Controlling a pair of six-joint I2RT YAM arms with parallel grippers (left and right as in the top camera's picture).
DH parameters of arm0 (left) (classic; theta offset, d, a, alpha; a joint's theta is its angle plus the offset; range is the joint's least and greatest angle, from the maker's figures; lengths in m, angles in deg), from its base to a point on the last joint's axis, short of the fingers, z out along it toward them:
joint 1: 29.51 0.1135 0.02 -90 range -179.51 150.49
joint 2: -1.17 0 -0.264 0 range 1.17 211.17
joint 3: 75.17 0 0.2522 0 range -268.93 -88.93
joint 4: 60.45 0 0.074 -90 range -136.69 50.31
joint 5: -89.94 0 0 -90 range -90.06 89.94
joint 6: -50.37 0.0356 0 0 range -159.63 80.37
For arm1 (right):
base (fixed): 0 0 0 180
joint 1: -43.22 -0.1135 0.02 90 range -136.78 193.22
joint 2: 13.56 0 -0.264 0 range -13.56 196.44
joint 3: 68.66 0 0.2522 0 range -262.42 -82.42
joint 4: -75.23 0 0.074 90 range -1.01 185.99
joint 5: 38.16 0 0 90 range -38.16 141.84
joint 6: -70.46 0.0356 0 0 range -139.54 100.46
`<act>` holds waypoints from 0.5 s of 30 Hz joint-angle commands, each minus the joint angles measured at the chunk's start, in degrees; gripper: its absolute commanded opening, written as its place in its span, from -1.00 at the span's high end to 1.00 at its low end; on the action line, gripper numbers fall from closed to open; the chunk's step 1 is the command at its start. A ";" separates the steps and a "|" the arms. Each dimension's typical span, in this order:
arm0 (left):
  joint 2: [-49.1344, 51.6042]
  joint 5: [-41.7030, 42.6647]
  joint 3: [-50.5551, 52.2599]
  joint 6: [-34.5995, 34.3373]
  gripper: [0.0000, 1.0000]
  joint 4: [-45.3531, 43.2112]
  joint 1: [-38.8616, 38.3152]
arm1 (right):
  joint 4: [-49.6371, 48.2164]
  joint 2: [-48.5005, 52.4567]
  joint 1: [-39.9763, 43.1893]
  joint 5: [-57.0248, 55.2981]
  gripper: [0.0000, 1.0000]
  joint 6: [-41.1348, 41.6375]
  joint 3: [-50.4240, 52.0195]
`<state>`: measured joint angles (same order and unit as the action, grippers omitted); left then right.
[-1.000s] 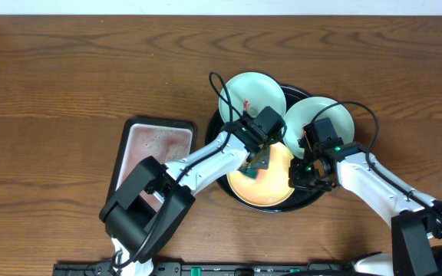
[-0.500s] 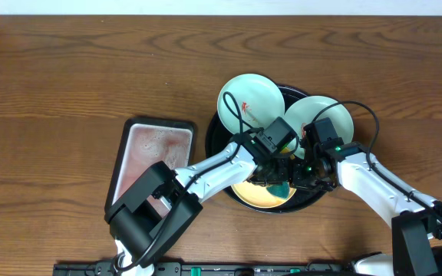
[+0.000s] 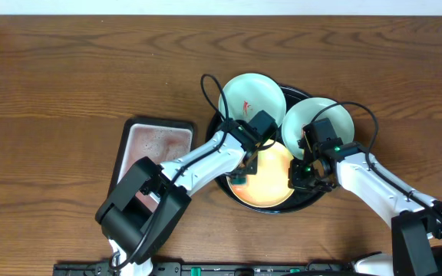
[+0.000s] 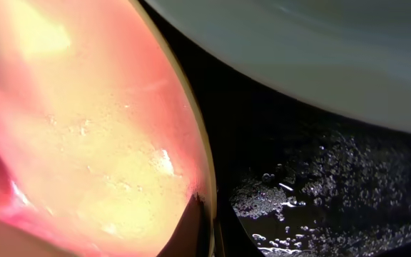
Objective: Clean dirty plates on tray and stack at the side
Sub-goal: 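Scrub the yellow plate with the sponge while the right gripper holds it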
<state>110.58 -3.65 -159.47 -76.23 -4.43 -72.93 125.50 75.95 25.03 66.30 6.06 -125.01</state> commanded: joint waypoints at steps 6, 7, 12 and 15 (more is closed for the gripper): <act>1.99 -29.31 -2.36 6.62 0.85 2.99 -0.87 | 1.70 1.57 0.20 -6.29 0.98 -1.09 2.10; 1.77 -29.31 -2.95 6.60 0.85 3.17 -1.42 | 1.79 1.57 0.20 -6.29 0.98 -0.76 2.10; -0.83 -30.60 -5.38 6.60 0.85 3.17 -3.80 | 2.12 1.57 0.22 -6.32 0.98 -0.81 2.10; -4.28 -30.23 -5.90 5.75 0.85 3.13 -4.02 | 2.49 1.57 0.20 -6.34 0.98 -0.81 2.10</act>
<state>110.71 -27.46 -163.78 -70.66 -1.71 -77.04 125.76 76.06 25.01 67.09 6.13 -124.99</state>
